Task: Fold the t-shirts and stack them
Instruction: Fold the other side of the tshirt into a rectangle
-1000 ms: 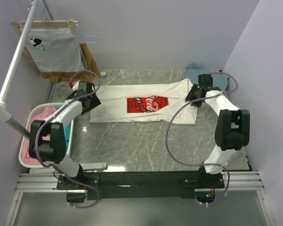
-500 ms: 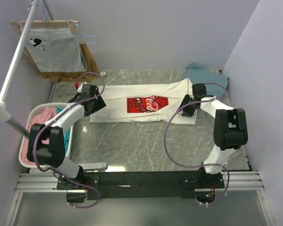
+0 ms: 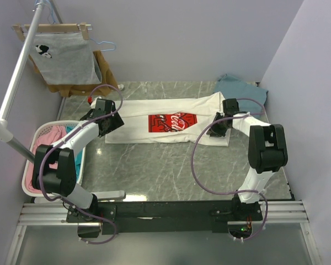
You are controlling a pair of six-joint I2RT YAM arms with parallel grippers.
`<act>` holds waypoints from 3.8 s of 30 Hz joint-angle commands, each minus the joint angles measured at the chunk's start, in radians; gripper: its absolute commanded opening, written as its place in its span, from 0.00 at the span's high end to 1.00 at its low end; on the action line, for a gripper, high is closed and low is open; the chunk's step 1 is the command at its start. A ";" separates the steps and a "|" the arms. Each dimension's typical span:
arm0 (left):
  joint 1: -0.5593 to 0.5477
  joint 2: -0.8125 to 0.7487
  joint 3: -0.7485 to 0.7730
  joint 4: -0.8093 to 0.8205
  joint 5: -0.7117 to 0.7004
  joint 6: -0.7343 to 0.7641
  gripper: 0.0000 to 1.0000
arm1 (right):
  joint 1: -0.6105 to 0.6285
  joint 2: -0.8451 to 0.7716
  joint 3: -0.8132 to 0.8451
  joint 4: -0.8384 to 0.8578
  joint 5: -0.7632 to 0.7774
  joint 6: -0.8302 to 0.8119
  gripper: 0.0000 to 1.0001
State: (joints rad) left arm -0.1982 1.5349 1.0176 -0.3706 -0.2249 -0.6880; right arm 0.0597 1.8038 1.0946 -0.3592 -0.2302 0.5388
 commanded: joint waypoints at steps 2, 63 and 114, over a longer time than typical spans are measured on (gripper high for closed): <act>-0.004 -0.001 0.004 0.013 -0.007 0.019 0.19 | 0.014 0.022 0.050 0.016 0.005 0.000 0.85; -0.078 -0.074 -0.108 0.056 -0.126 -0.163 0.18 | 0.201 0.037 0.211 -0.020 0.014 -0.088 0.26; -0.020 -0.013 -0.211 0.245 -0.166 -0.147 0.99 | 0.210 0.042 0.166 -0.063 0.077 -0.103 0.27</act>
State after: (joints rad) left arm -0.2352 1.5391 0.7994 -0.1776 -0.3977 -0.8661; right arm 0.2661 1.8816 1.2671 -0.4152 -0.1726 0.4530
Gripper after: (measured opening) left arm 0.023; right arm 0.734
